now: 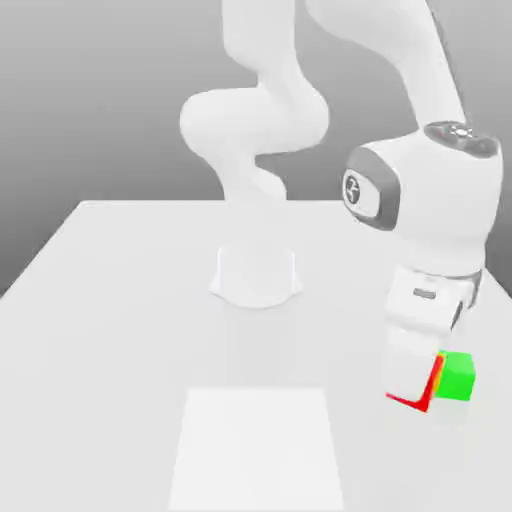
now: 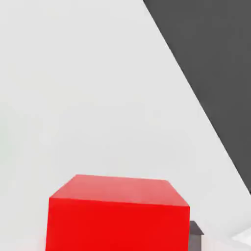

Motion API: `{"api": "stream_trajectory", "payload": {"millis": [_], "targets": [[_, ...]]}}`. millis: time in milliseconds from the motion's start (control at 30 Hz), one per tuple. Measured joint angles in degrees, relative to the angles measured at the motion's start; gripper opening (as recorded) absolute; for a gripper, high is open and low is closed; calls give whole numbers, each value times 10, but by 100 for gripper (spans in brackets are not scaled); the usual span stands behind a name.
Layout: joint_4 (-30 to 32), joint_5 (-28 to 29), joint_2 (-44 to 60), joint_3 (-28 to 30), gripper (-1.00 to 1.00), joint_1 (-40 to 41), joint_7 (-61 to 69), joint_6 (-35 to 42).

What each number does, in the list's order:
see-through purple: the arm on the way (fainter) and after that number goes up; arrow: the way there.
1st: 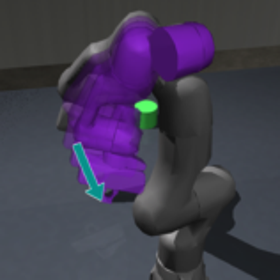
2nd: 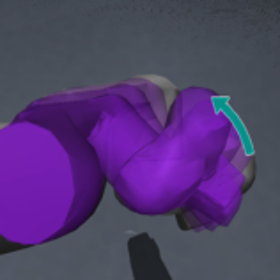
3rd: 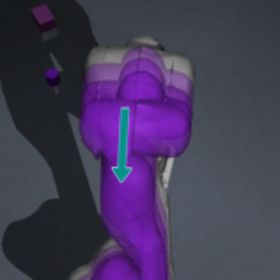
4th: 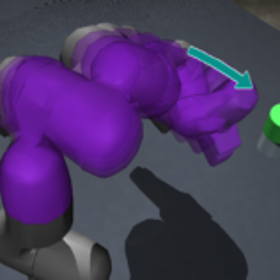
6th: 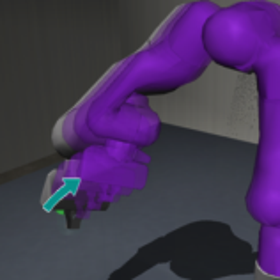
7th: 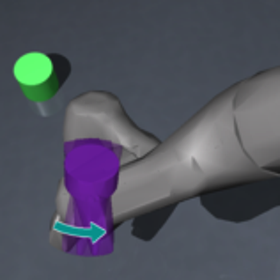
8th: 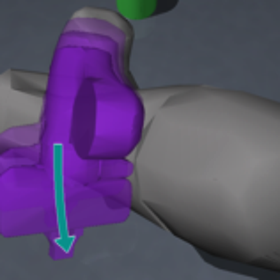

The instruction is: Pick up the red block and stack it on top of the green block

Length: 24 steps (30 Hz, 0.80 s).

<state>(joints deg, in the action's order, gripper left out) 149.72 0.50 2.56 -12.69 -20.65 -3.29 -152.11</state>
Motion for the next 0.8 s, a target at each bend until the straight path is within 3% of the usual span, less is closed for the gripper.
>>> {"api": "stream_trajectory", "payload": {"millis": [200,367,400,600,800], "targets": [[44,-16,-42,-33,-100,-100,128,-4],[44,48,48,-6,-100,-112,93,-91],[44,59,62,1,100,-115,85,-103],[43,64,69,5,100,-119,82,-110],[48,-7,-31,-6,100,-124,133,-19]]}}
